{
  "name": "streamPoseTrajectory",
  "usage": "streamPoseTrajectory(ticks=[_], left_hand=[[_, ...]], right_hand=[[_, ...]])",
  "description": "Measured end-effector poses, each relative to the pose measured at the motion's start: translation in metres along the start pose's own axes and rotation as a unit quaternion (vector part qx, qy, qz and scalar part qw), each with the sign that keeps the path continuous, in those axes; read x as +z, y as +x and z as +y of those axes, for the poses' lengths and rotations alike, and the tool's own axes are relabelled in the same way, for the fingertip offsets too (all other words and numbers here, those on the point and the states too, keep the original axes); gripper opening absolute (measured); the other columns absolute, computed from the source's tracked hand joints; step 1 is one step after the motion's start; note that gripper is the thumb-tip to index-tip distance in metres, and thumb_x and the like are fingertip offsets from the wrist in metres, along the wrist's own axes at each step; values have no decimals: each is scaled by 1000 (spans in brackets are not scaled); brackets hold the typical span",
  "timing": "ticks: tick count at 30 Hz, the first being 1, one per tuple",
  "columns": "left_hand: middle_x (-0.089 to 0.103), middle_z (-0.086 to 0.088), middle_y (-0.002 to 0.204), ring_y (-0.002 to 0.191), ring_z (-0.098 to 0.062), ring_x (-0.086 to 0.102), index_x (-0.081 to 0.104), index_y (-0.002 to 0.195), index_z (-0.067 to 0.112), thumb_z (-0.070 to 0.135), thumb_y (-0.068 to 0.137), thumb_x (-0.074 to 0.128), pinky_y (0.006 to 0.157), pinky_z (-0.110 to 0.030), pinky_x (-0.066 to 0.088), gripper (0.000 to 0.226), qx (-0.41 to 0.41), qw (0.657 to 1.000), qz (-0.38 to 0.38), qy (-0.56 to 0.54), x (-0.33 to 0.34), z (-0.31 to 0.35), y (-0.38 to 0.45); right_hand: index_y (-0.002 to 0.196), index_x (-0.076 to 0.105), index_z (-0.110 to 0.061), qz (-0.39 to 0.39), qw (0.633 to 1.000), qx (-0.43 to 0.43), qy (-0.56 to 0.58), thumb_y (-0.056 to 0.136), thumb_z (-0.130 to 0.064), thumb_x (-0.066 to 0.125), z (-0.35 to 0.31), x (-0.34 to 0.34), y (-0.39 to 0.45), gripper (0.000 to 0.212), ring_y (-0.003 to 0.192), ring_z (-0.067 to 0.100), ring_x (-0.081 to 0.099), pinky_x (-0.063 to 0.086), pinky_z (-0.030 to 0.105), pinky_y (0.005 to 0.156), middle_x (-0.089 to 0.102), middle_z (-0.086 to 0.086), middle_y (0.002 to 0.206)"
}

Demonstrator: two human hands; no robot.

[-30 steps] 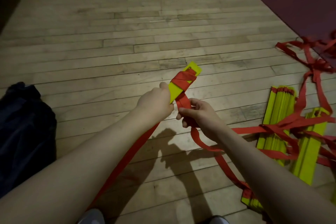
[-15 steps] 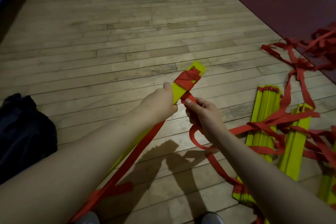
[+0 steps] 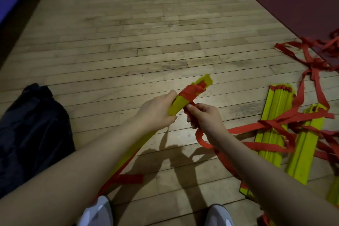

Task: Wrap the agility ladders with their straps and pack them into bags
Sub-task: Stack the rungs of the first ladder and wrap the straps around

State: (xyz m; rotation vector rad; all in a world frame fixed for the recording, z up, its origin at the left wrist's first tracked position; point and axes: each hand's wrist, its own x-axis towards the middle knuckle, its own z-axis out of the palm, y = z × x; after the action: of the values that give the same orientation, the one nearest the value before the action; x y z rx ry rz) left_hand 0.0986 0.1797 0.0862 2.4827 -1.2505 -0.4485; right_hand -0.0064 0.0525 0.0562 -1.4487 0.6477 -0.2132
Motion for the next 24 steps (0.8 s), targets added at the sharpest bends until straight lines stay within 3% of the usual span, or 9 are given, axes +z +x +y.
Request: streamPoseTrajectory(ticks=[2,5,7,10,12,15,18,20,24], left_hand=[[46,3,98,87,-22,53,38,100,22,19,83,64,71,-37,47,31,11,998,31,-59,8,-1,-5],[49,-1,94,80,-24,57,30,97,19,13,88,58,67,-39,47,30,-71,985,25,-155,17,0,-7],[59,-7,86,73,-27,62,27,110,16,14,92,54,64,-43,51,32,-97,984,19,-150,23,2,-7],[62,-10,89,70,-26,62,11,138,13,15,92,54,61,-41,51,64,-117,984,5,-137,29,1,-6],[55,-16,119,87,-29,62,-7,147,15,21,90,55,67,-38,50,85,-135,978,-34,-157,32,-3,-2],[20,-16,154,132,-33,37,-17,150,15,21,90,58,105,-39,38,97,-140,974,-56,-168,34,-7,-2],[46,-14,137,110,-25,56,-9,151,18,23,86,69,87,-29,47,102,-116,979,-13,-170,31,-13,-7],[56,-9,119,96,-21,61,3,149,17,24,82,74,80,-34,53,98,-97,984,16,-149,29,-15,-11],[57,-3,109,98,-22,60,22,136,15,24,80,76,83,-41,53,78,-75,983,24,-164,34,-11,-17]], right_hand=[[93,62,8,-49,999,9,-1,95,-11,58,-2,2,-4,20,46,13,52,39,19,46,62,9,64],[96,60,5,-94,995,16,-1,94,-4,56,-4,6,-8,10,47,13,55,39,16,45,64,11,70],[93,60,2,-99,995,13,-8,94,-5,57,-5,7,-9,8,48,13,54,39,15,45,64,11,71],[88,63,-1,-79,997,6,-13,93,-11,61,-5,8,-10,11,51,15,54,41,16,47,62,12,71],[88,63,6,-58,998,9,1,92,-13,62,-4,10,-7,19,52,17,53,42,18,48,60,13,70],[94,62,11,-51,998,33,-19,91,-9,63,-1,9,0,21,53,17,55,46,20,51,60,14,71],[94,64,5,-79,993,65,-51,90,-13,65,0,5,3,19,54,14,57,46,19,52,63,11,74],[93,63,1,-83,993,75,-32,89,-20,67,2,7,2,22,53,12,51,41,19,50,59,6,70],[78,58,-5,-14,997,73,-1,89,-19,66,8,21,3,19,50,12,37,29,25,49,46,2,58]])
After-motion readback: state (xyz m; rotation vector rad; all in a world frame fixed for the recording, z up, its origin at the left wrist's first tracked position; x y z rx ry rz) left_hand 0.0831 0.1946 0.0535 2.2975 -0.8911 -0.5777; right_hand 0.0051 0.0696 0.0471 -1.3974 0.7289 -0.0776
